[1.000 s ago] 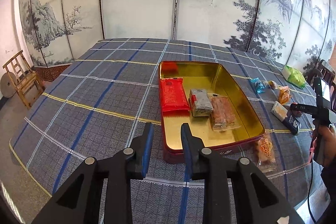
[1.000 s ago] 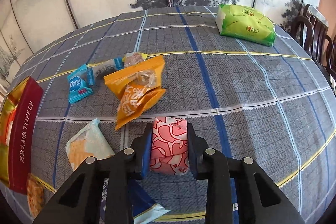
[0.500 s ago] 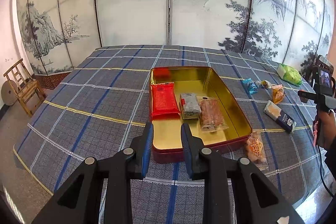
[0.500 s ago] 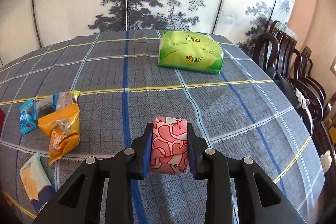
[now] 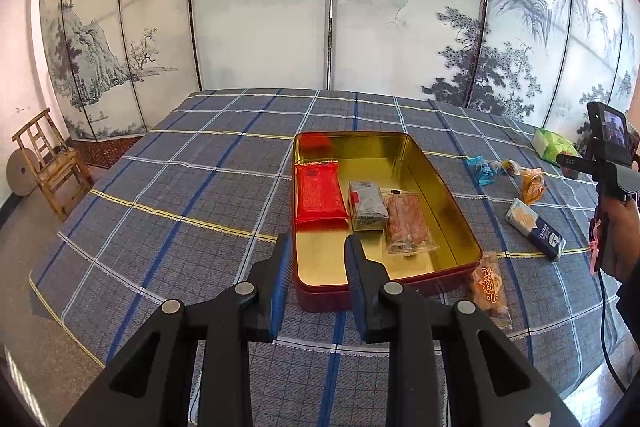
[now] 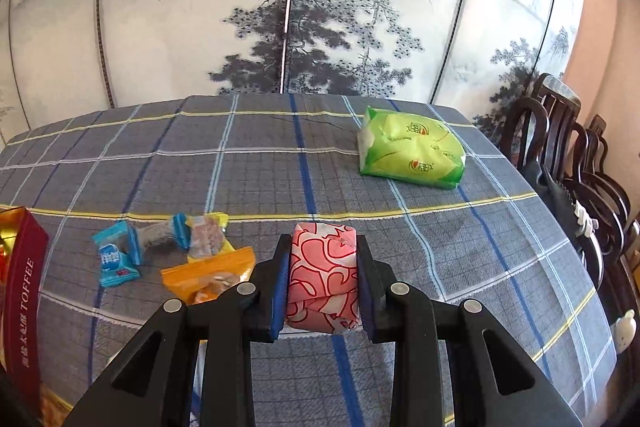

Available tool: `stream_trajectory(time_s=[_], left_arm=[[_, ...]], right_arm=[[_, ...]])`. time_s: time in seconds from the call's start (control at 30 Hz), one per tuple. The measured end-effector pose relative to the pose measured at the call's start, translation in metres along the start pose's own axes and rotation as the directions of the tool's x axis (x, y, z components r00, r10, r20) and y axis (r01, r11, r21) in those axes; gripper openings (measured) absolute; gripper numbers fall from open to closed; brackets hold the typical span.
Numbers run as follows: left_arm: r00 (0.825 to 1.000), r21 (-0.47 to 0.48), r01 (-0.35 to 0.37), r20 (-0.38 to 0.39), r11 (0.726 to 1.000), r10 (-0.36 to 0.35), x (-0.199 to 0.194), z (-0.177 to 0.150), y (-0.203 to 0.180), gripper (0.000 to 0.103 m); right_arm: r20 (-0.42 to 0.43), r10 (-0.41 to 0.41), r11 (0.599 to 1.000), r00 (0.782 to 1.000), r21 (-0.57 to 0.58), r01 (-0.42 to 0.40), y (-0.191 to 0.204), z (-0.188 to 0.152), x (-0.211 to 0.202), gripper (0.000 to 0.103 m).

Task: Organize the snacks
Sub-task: 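Lift the pink cake with the right gripper toward the tin, then carry the pink cake with the right gripper over the gold tin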

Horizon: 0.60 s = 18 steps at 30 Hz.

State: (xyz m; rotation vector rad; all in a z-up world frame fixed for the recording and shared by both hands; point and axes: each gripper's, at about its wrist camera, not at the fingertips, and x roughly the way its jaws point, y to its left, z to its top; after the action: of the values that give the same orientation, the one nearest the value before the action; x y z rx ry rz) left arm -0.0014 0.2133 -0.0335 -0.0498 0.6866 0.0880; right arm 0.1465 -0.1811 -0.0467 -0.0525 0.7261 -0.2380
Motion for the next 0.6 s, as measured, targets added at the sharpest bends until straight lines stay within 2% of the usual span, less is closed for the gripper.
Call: stream_trajectory(time_s=[0.33,0.6], left_arm=[[1.000,-0.018,-0.012,-0.005,1.000,0.011,-0.005,-0.007,0.013,0.025],[1.000,-0.038,-0.020,-0.008,0.999,0.019,-0.006,-0.011,0.024,0.025]], right_arm=[[0.029,0.075,0.996,0.997,-0.059,-0.073,0.063,0.013,-0.023,0.030],[0.037,0.105,0.989,0.994,-0.105,-0.101,0.101,0.014,-0.031,0.030]])
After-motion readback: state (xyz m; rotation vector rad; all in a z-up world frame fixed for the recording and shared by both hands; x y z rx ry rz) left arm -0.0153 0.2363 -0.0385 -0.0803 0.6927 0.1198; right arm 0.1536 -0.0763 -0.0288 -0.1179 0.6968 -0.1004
